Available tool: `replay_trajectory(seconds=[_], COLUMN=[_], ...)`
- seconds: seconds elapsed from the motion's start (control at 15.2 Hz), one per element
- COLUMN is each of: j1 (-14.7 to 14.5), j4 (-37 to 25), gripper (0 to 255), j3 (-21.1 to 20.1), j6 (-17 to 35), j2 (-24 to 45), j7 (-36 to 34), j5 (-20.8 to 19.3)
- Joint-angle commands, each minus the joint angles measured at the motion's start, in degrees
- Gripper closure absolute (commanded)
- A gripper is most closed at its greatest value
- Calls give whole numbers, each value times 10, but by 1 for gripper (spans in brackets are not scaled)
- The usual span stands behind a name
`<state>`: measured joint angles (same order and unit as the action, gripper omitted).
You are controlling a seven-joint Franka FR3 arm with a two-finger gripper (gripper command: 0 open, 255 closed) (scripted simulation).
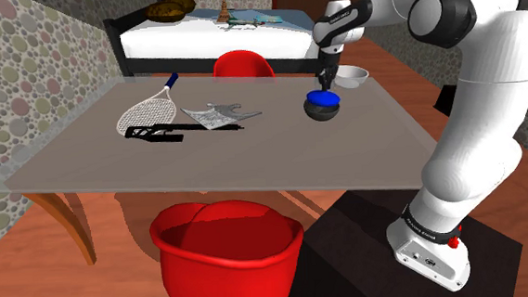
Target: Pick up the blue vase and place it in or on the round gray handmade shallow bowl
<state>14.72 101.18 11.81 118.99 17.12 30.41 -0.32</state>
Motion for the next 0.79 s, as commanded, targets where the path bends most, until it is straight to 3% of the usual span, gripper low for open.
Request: replay_trajectory(seconds=[0.0,0.4,0.46,0.73], j1=[0,0,0,0], j4=[4,3,3,3], gripper=[255,255,0,0], j3=[0,0,0,0], j6=[6,6,6,6], j2=[2,2,2,2], j7=[0,0,0,0], j5=[0,0,0,0])
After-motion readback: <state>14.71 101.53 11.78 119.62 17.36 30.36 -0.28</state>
